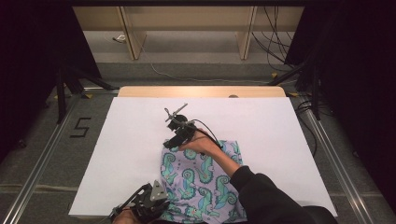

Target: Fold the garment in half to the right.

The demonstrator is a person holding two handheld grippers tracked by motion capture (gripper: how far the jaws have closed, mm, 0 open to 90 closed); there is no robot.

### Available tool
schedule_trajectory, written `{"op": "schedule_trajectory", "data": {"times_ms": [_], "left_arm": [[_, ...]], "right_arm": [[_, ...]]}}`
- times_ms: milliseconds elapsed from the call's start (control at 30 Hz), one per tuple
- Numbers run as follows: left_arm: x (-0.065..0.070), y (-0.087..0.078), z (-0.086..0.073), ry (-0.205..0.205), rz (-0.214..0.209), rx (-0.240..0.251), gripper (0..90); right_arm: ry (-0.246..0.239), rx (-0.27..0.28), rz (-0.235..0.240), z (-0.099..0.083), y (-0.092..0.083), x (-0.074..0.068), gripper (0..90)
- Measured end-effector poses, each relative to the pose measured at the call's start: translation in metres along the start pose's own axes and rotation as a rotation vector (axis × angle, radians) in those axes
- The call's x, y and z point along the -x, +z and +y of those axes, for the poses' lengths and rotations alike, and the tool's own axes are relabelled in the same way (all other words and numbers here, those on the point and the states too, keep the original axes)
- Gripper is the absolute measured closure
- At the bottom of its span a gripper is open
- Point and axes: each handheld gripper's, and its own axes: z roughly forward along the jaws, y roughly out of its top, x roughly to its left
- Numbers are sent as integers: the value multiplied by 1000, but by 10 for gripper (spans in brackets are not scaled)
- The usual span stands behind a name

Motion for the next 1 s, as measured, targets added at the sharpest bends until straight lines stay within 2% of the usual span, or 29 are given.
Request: {"op": "schedule_trajectory", "data": {"times_ms": [400, 667, 1000], "left_arm": [[0, 0, 0, 9, 1, 0, 830], [-1, 0, -1, 12, -5, 3, 830], [0, 0, -1, 18, -3, 4, 831]], "right_arm": [[25, -55, -10, 13, 21, 6, 304], [25, -89, -23, 16, 33, 6, 318], [26, -108, -33, 17, 42, 9, 369]]}}
